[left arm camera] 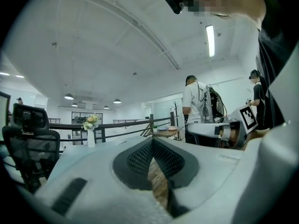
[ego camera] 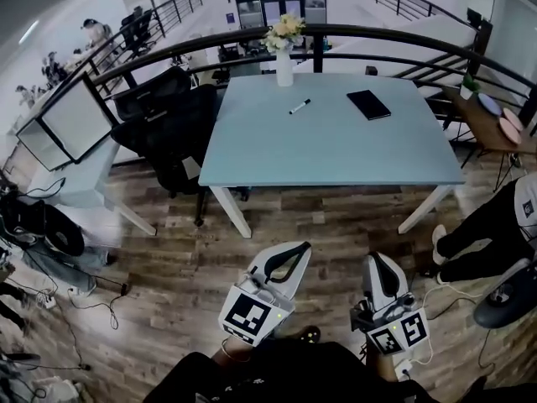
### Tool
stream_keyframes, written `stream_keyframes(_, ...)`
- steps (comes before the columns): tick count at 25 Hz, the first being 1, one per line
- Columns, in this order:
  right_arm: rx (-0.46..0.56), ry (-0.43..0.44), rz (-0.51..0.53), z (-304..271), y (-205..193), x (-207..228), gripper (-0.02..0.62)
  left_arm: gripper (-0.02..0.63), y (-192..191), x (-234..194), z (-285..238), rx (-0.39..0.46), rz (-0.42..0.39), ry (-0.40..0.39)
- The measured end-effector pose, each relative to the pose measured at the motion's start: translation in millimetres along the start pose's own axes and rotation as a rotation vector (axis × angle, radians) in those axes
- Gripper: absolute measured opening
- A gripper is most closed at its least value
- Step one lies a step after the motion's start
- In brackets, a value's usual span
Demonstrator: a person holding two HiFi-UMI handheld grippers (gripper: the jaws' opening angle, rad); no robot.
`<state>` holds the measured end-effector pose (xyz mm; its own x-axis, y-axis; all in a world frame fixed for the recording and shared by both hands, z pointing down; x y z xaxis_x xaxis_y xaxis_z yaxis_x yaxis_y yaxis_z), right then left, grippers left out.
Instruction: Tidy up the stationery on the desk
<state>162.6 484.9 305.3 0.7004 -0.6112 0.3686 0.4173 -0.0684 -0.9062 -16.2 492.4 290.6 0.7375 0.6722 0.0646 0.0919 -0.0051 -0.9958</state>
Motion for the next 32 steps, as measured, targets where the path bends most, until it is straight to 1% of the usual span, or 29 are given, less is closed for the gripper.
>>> stream_keyframes(5, 0.018, 0.015, 0.002, -3, 2, 7, 0.000, -0.012, -1, 1, -4, 0.005, 0.004, 0.024)
stream_keyframes(8, 0.023, 0.025, 0.048, 2, -1, 15, 0.000, -0.012, -1, 5, -5, 0.001, 0.004, 0.031)
stream_keyframes(11, 0.027, 0.020, 0.055, 7, 0, 20, 0.000, -0.012, 1, 10, -9, 0.002, -0.004, 0.026)
stream_keyframes(16, 0.044, -0.012, 0.062, 18, 7, 30, 0.000, -0.012, 6, 20, -21, 0.005, -0.027, -0.004)
stream_keyframes(20, 0.031, -0.042, 0.035, 27, 8, 31, 0.000, -0.012, 7, 28, -27, 0.001, -0.036, -0.028)
stream_keyframes(24, 0.087, -0.029, 0.014, 27, 17, 29, 0.000, -0.012, 6, 30, -34, 0.003, -0.035, -0.049)
stream_keyframes(26, 0.086, -0.047, 0.025, 28, 17, 36, 0.000, -0.012, 5, 30, -41, 0.006, -0.040, -0.064)
stream_keyframes(29, 0.067, -0.084, 0.085, 32, 15, 51, 0.000, -0.012, 2, 28, -54, 0.016, -0.018, -0.083)
stream_keyframes(32, 0.076, -0.111, 0.092, 28, 16, 60, 0.000, -0.012, 0, 21, -67, 0.018, -0.016, -0.112)
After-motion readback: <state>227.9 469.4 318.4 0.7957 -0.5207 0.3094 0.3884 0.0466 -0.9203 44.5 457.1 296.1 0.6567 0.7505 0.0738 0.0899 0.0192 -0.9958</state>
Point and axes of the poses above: the fingertips, and each gripper's own axes: z backward along the fingers, x to its right, y out of its top, the point moved 6 cm from there along z, backward along the fingers, and after that the axes turned 8 degrees about -y, right-handed, at the moved point
